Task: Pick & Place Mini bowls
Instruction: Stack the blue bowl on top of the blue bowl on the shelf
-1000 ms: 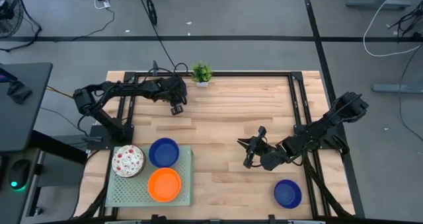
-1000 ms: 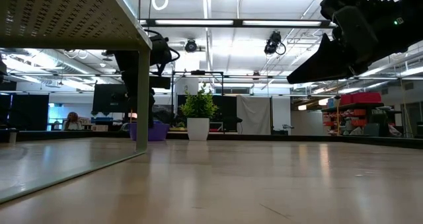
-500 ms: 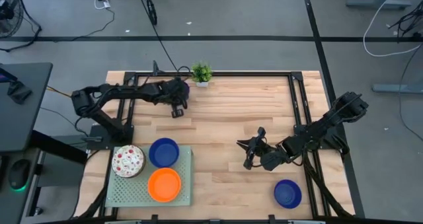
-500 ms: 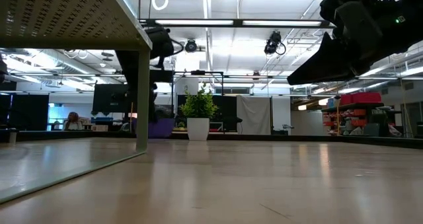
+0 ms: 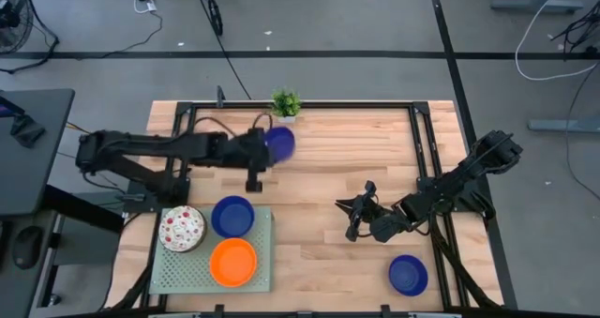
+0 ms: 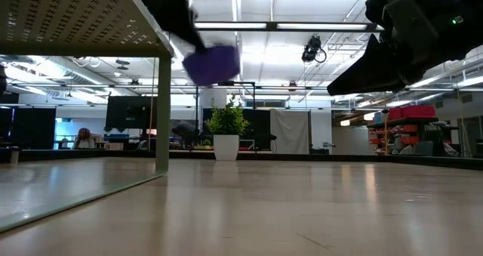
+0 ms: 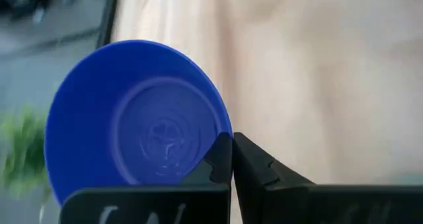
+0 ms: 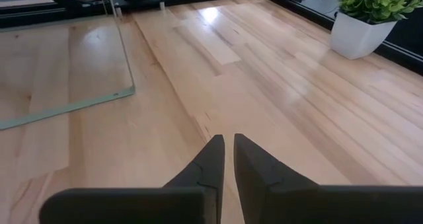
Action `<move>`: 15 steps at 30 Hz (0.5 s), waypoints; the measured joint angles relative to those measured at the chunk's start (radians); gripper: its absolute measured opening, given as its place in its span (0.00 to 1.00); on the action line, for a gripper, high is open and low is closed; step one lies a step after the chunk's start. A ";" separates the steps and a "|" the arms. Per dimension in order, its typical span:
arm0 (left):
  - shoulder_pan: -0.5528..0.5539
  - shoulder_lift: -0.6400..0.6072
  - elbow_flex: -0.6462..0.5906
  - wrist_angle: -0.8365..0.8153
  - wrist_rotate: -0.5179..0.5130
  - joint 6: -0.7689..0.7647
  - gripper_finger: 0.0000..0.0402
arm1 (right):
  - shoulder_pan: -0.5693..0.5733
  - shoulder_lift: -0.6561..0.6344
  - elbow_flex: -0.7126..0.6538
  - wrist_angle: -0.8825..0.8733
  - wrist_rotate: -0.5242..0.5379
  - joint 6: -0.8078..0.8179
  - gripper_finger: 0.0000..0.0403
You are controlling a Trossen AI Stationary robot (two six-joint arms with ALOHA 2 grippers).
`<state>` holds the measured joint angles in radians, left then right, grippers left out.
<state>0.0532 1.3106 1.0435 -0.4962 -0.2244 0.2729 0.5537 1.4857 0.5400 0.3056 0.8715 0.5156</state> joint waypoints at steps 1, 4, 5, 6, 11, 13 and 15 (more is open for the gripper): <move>-0.042 0.001 0.041 -0.027 0.000 -0.004 0.01 | 0.000 0.000 0.000 0.002 0.000 0.000 0.09; -0.171 0.009 0.161 -0.141 -0.016 -0.037 0.01 | 0.001 0.000 0.000 0.011 0.000 0.002 0.09; -0.216 0.016 0.197 -0.170 -0.030 -0.056 0.01 | 0.001 0.000 0.000 0.011 -0.001 0.004 0.09; -0.260 0.020 0.228 -0.208 -0.049 -0.076 0.01 | 0.002 0.000 0.000 0.014 -0.001 0.004 0.09; -0.468 0.023 0.353 -0.412 -0.166 -0.275 0.01 | 0.003 0.000 0.000 0.040 -0.033 0.001 0.09; -0.547 0.023 0.383 -0.487 -0.197 -0.388 0.01 | 0.003 0.000 0.000 0.043 -0.035 0.000 0.09; -0.614 0.023 0.394 -0.502 -0.210 -0.475 0.01 | 0.003 0.000 0.000 0.050 -0.035 0.000 0.09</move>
<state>-0.5609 1.3334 1.4376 -0.9987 -0.4347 -0.2022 0.5564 1.4857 0.5400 0.3555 0.8368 0.5159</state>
